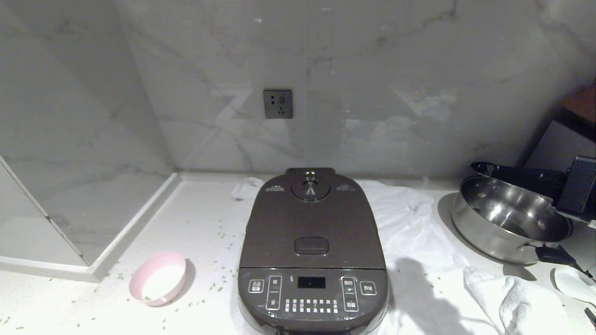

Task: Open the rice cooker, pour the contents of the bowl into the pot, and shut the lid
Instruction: Press the start button

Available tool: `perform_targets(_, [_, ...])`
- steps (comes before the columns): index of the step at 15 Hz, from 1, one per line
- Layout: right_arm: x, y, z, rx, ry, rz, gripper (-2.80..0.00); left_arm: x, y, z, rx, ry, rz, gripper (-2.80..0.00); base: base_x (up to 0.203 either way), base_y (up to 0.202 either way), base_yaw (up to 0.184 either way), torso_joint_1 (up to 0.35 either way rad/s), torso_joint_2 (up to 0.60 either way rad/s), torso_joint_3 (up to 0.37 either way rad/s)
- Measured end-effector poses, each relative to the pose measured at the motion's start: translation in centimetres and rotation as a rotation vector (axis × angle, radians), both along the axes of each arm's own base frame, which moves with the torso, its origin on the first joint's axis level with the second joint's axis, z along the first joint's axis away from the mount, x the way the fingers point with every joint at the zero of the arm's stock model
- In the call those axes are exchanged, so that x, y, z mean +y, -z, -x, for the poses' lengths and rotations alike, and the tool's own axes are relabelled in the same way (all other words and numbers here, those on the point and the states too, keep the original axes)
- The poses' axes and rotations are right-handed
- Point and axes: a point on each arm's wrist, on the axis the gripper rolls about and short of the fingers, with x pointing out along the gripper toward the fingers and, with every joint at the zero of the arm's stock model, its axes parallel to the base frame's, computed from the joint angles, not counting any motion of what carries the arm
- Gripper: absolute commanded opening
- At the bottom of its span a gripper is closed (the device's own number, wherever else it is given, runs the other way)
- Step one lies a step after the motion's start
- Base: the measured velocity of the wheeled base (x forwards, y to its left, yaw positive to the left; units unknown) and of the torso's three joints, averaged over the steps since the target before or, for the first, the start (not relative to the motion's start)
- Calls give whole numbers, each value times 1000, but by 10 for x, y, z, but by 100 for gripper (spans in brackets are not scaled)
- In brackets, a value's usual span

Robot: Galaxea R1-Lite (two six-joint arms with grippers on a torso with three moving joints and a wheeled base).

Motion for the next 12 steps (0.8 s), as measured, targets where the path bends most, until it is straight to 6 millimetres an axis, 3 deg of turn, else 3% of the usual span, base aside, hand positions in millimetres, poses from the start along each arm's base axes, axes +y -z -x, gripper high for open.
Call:
perform_targets(4, [1, 9, 15, 2, -59, 3, -280, -3, 58, 10, 64, -50, -41, -280, 0, 0, 0, 0, 0, 0])
perform_targets(9, [8, 27, 28, 151, -198, -8, -280, -8, 150, 1, 206, 161, -58, -280, 0, 0, 0, 0, 0, 0])
perform_targets(12, [23, 32, 24, 257, -284, -7, -280, -10, 169, -2, 232, 249, -33, -280, 0, 0, 0, 0, 0, 0])
